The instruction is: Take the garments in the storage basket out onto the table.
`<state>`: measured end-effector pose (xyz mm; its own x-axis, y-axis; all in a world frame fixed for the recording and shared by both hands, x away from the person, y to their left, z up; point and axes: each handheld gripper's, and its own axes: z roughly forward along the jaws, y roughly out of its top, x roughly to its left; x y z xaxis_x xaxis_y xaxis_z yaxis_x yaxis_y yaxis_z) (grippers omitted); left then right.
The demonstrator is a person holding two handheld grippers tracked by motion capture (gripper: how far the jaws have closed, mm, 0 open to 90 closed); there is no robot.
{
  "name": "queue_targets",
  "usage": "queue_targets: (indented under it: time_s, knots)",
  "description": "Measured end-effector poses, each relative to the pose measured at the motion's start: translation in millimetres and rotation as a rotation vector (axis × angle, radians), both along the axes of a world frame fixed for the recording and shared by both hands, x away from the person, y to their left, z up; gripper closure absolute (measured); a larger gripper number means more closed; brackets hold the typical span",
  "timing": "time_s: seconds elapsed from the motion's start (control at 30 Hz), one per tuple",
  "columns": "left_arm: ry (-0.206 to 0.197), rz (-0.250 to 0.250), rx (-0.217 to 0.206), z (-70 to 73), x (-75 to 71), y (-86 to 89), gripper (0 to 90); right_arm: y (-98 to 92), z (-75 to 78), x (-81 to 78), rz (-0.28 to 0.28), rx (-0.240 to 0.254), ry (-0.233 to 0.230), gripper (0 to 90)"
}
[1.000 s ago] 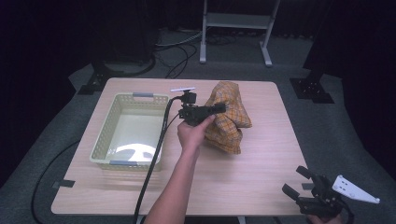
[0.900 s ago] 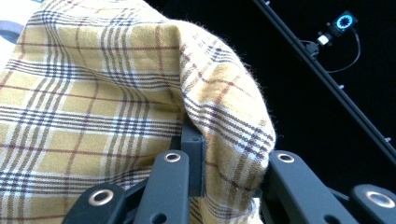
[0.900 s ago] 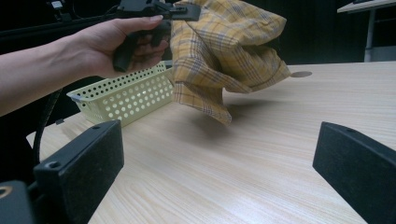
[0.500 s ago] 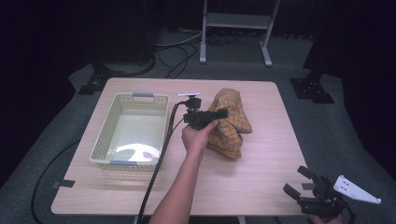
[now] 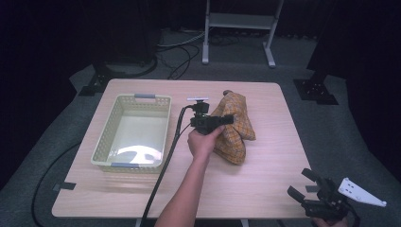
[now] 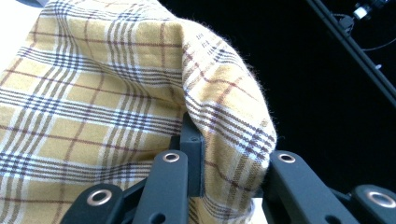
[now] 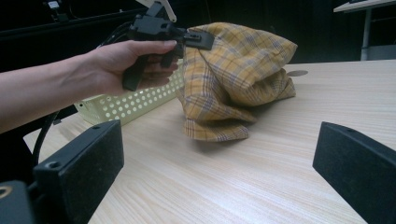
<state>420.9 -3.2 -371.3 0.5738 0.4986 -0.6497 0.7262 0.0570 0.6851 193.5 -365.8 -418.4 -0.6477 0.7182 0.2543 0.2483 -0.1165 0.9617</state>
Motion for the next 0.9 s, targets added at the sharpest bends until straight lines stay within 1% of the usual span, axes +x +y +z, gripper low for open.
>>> queue_targets:
  time_s: [0.1,0.27,0.53,0.63,0.73,0.8,0.9]
  knots:
    - [0.001,-0.003,0.019,-4.6,-1.4,-2.5,76.3,0.1,0.3,-0.3,0.001,-0.002,0.0,1.8]
    - [-0.005,-0.007,0.029,-9.6,-4.9,-5.6,76.3,0.3,0.2,-0.7,0.002,0.001,0.0,1.8]
    - [-0.011,-0.012,0.04,-12.9,-7.9,-7.7,75.8,2.2,0.0,-0.8,0.008,0.003,0.0,1.8]
    - [-0.016,-0.024,0.061,-13.9,-9.8,-9.9,75.5,2.8,-1.0,-0.3,0.01,0.001,0.002,1.8]
    - [-0.02,-0.024,0.066,-14.5,-10.4,-10.4,75.6,3.7,-2.1,0.8,0.011,0.004,0.007,1.8]
    - [-0.014,-0.022,0.062,-16.2,-11.5,-10.7,75.6,3.9,-2.3,0.9,0.01,0.003,0.008,1.8]
    - [-0.024,-0.017,0.064,-17.9,-15.2,-11.0,75.4,4.8,-2.3,0.7,0.011,-0.002,0.009,1.8]
